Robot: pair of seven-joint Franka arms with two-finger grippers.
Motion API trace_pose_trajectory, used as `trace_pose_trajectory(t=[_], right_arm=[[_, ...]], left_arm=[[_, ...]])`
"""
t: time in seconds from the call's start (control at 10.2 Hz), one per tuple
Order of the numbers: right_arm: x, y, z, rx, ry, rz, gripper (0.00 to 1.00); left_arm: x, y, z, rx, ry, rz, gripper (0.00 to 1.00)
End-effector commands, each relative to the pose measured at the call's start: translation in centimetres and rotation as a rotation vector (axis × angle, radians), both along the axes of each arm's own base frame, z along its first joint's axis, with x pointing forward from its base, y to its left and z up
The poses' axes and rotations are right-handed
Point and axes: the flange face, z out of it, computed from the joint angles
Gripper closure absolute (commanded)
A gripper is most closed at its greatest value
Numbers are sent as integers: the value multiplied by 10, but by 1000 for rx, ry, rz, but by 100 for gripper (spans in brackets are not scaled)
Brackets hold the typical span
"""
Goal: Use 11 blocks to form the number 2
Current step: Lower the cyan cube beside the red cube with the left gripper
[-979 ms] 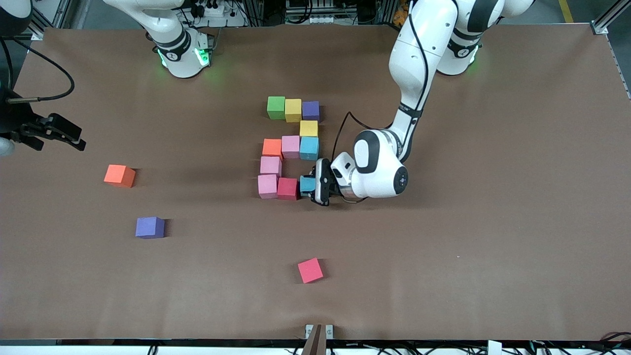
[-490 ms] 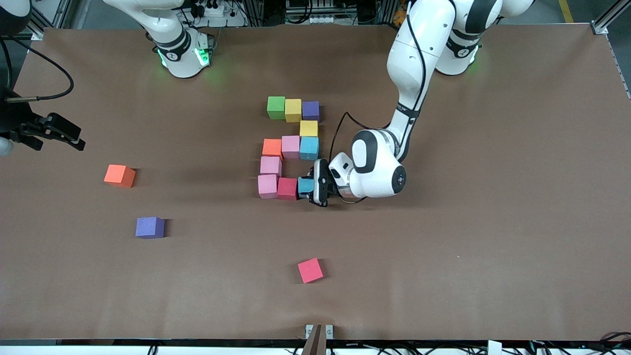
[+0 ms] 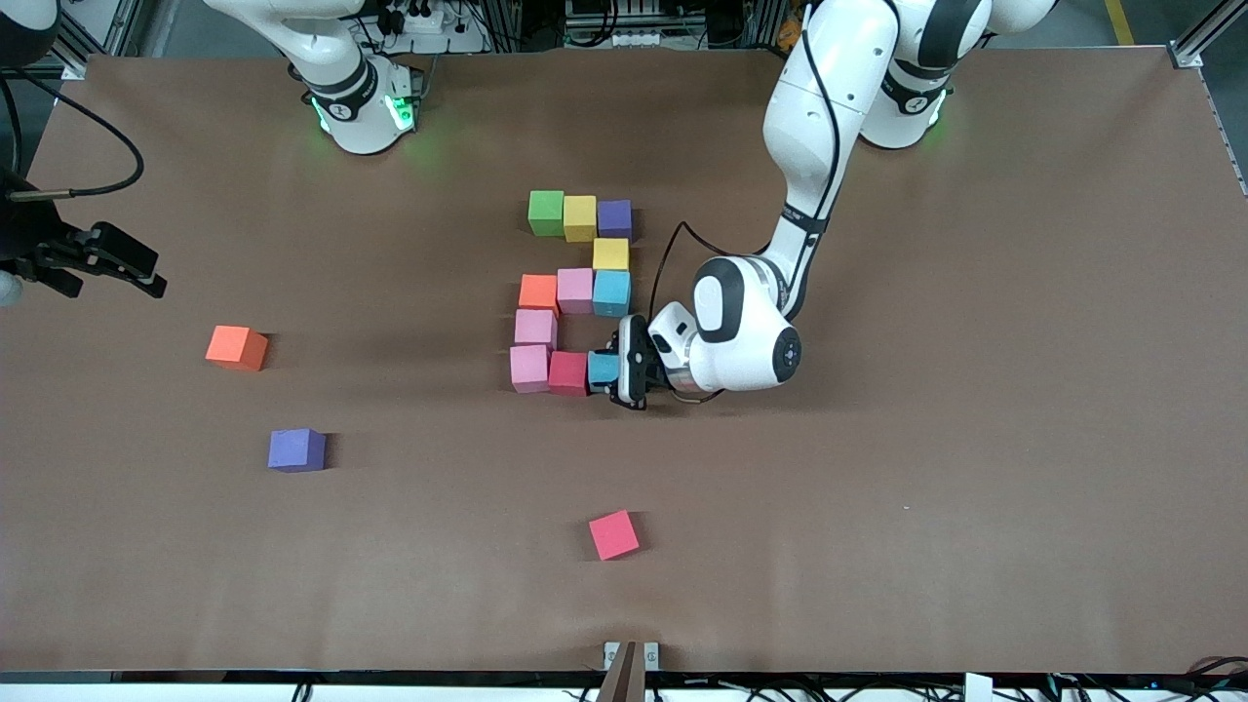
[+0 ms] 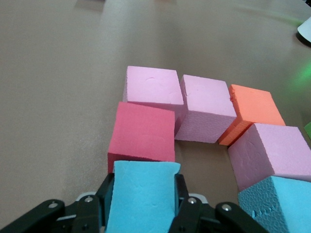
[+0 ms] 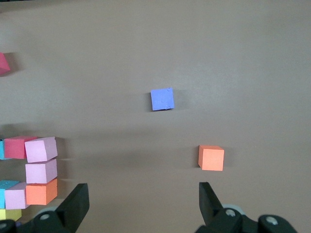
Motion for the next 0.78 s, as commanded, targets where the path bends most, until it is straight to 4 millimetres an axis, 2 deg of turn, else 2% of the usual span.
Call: trace_pose_trajectory(t=[0.0,0.1,0.69], right_arm=[[-3,-7,8,17,-14,-13,0],[-2,-6,10,17,-18,-11,0],[-1,-6,11,18,-26,-12,0]], left_arm=[[0,-6,-4,-31,-7,24,24],[0,-5,-6,-49,5,46,0],[1,-7,0,-67,4,53,0]])
